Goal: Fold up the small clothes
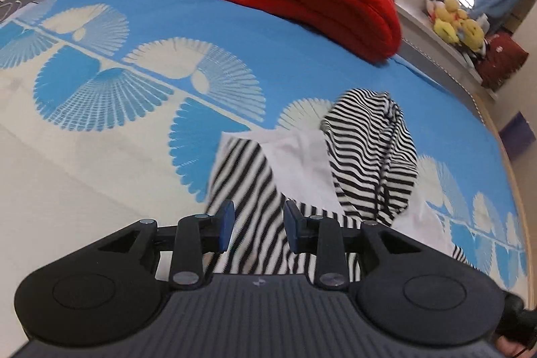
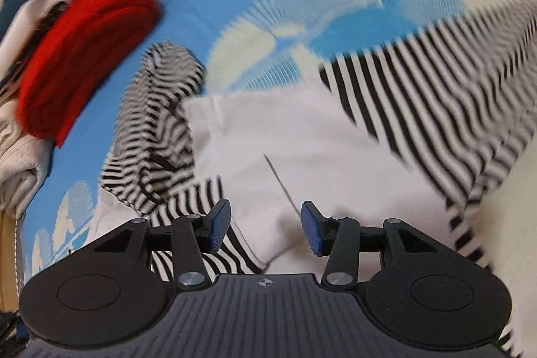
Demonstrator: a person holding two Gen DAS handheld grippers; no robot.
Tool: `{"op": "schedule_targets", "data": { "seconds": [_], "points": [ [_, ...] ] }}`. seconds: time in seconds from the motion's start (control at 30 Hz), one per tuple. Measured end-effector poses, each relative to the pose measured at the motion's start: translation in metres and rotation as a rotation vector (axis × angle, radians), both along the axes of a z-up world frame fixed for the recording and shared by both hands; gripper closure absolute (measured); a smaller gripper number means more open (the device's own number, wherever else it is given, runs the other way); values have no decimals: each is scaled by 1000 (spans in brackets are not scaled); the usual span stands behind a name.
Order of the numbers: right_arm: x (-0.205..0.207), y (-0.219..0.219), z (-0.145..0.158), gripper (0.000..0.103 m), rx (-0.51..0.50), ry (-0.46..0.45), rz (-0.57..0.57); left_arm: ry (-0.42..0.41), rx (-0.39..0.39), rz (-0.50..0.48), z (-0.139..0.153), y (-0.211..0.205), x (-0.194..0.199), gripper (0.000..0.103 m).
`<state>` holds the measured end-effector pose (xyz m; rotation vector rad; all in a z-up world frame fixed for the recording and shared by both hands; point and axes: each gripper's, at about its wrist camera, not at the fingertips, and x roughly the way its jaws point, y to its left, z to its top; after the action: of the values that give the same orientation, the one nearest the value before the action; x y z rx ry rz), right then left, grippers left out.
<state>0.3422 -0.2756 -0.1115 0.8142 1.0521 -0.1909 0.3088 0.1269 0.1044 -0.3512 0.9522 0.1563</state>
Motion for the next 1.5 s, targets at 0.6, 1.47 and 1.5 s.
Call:
{"op": "schedule_targets", "data": {
  "seconds": [0.6,1.47,1.5],
  "points": [
    [-31,-8,56,101,-135,-378,-97,7,1,-39,-36,20,31,69],
    [-12,-48,-37,66,25,98,-54,218,79,-282,-132,-31,38,68],
    [-11,-51,-39,66,28,111,-62,249,88,-283,-140,-34,40,68]
  ]
}}
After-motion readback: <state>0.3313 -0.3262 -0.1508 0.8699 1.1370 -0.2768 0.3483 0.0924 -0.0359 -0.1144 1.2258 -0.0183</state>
